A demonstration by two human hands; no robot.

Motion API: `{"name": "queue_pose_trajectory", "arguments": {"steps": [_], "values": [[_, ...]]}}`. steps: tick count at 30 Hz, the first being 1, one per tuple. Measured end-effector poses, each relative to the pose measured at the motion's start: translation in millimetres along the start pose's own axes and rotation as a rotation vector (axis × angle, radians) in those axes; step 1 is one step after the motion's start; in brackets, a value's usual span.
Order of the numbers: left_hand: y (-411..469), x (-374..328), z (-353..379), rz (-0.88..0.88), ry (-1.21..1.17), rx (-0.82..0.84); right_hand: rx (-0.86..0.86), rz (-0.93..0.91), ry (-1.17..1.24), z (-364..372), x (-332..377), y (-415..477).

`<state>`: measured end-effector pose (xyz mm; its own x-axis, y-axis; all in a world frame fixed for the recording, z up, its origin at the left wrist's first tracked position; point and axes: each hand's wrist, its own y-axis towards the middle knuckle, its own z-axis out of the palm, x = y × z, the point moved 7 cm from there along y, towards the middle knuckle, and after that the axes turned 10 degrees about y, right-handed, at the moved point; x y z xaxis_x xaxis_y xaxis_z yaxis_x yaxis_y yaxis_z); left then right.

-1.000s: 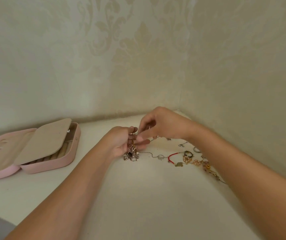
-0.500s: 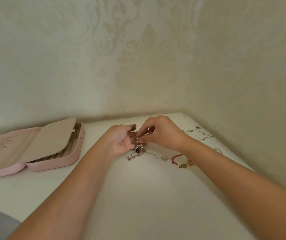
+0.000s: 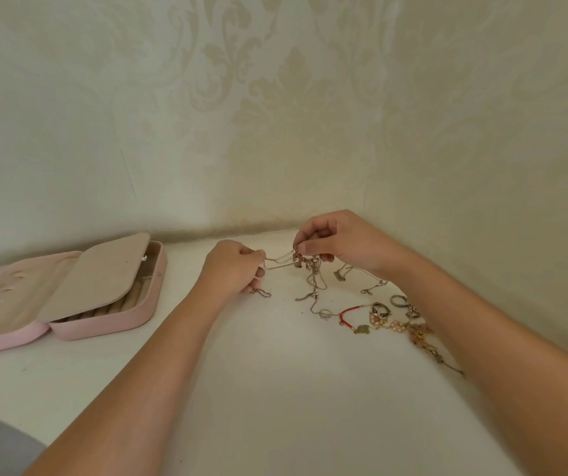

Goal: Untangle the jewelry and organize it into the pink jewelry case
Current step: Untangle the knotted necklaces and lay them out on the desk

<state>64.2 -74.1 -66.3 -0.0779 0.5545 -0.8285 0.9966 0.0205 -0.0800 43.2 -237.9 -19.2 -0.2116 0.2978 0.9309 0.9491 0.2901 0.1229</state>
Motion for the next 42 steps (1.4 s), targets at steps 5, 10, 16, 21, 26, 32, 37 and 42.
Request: {"name": "queue_pose_trajectory", "arguments": {"steps": [5, 10, 16, 21, 26, 32, 37, 42], "values": [[-12.7, -27.2, 10.3, 0.273, -0.242, 0.194, 0.003, -0.005, 0.021, -3.0, -0.1, 1.6], [-15.5, -32.1, 12.8, 0.375, -0.205, 0.193, 0.018, -0.002, 0.084, -5.1, -2.4, 3.1], [-14.5, -35.3, 5.1, 0.41, -0.38, 0.163, 0.142, 0.046, 0.294, -6.2, -3.7, 1.0], [-19.1, -39.5, 25.3, 0.313, -0.651, 0.435, 0.333, 0.09, 0.385, 9.2, -3.9, -6.0], [-23.0, -42.3, 34.2, 0.295, -0.753, 0.492, 0.032, -0.006, 0.15, -4.8, 8.2, -0.1], [-19.2, -45.4, 22.1, 0.348, -0.826, 0.414, -0.241, -0.034, 0.047, -11.0, 13.1, -1.0], [-20.5, -46.6, 19.4, 0.362, -0.867, 0.384, -0.397, -0.002, -0.131, -16.4, 6.4, 1.3], [-14.4, -42.5, 8.4, 0.34, -0.959, 0.316, -0.434, 0.041, -0.128, -34.1, -0.7, 0.7]]}}
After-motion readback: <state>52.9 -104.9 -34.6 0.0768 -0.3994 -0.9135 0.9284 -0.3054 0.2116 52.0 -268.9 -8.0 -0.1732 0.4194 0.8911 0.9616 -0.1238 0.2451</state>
